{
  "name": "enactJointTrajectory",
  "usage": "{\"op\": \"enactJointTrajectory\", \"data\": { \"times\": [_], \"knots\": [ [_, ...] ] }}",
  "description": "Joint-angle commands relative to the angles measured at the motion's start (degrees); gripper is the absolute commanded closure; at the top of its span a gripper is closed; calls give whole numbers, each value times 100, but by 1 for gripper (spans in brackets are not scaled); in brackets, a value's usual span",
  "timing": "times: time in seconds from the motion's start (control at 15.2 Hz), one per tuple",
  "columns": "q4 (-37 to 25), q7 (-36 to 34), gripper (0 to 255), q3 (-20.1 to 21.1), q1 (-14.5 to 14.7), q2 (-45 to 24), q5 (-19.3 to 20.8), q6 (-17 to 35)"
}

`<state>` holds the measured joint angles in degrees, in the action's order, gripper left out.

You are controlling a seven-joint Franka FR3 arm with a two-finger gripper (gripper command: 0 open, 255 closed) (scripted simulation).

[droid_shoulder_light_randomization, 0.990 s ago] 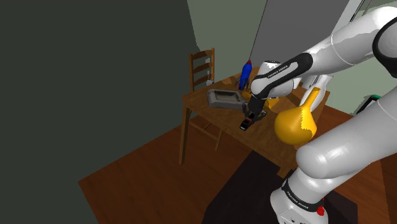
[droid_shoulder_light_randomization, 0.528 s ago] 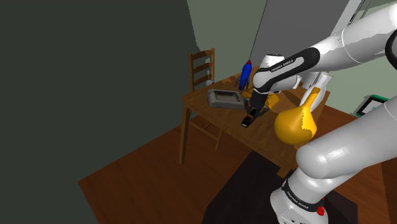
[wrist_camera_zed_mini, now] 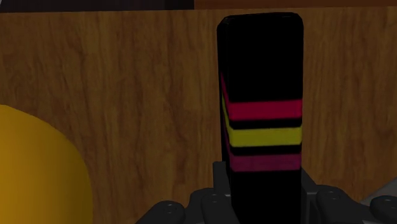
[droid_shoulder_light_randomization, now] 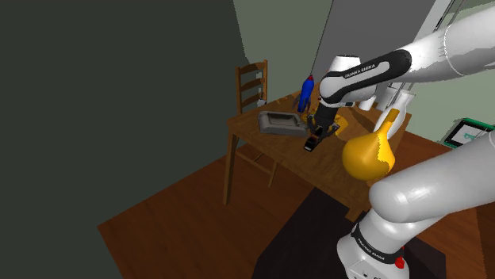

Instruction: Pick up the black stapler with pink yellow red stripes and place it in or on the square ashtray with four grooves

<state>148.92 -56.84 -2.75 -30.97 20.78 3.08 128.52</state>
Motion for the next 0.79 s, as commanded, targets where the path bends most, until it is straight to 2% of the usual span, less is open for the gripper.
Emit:
{"op": "enactJointTrajectory", "data": {
  "times": [0.0, 0.46, 0.73],
  "knots": [
    [-91, 4, 255, 4, 2, 102, -4, -195],
    [-418, 17, 255, 15, 6, 358, -16, -778],
    [-1273, -70, 255, 79, 74, -592, -80, -687]
  ]
}}
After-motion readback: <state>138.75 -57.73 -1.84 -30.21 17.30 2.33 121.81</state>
